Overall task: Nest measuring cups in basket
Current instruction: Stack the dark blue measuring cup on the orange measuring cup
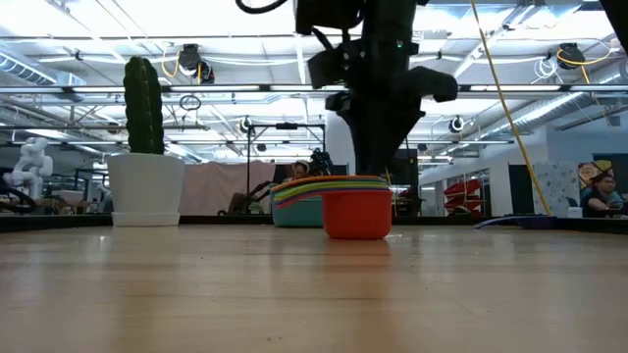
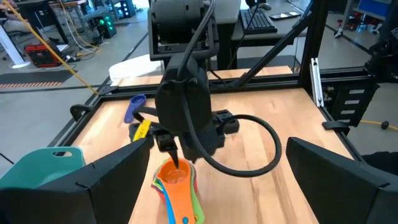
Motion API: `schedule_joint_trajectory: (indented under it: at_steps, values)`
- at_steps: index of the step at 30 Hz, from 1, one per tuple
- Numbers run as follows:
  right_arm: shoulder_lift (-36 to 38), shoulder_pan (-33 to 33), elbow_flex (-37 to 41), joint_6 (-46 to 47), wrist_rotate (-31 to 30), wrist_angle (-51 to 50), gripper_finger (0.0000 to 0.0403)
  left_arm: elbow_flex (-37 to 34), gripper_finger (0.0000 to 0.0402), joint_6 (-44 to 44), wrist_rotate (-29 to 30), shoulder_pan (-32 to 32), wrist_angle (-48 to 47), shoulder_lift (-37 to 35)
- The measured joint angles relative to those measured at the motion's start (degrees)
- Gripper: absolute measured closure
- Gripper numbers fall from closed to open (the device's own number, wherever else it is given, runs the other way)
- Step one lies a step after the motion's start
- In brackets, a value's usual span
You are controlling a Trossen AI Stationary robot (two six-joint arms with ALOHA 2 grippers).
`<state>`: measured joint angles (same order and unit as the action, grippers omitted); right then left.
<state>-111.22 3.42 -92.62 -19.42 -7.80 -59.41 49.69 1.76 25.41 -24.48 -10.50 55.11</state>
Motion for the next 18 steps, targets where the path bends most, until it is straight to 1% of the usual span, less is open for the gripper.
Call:
schedule_joint_trajectory:
  at_steps: [3,8,10,13,16,18]
  values:
    - [2.1,-0.7,0.0,1.1,-1.1,-1.8,0.0261,0.0,0.0023,0.0,0.0,0.0,0.0,0.0]
    - [8.5,-1.2,0.0,3.7,-1.7,-2.8,0.0261,0.0,0.0023,-0.1,0.0,0.0,0.0,0.0]
    - [11.2,-1.9,-0.1,5.6,-4.5,-4.6,0.0261,0.0,0.0023,-0.4,0.0,0.0,0.0,0.0]
    - [14.9,-4.4,-0.2,8.0,-9.8,-9.2,0.0261,0.0,0.0023,-0.5,0.0,0.0,0.0,0.0]
    - [18.0,-8.6,-0.1,9.1,-11.7,-13.1,0.0261,0.0,0.0023,-0.6,0.0,0.0,0.0,0.0]
    - [20.0,-11.8,1.2,9.0,-11.6,-13.6,0.0261,0.0,0.0023,-0.6,0.0,0.0,0.0,0.0]
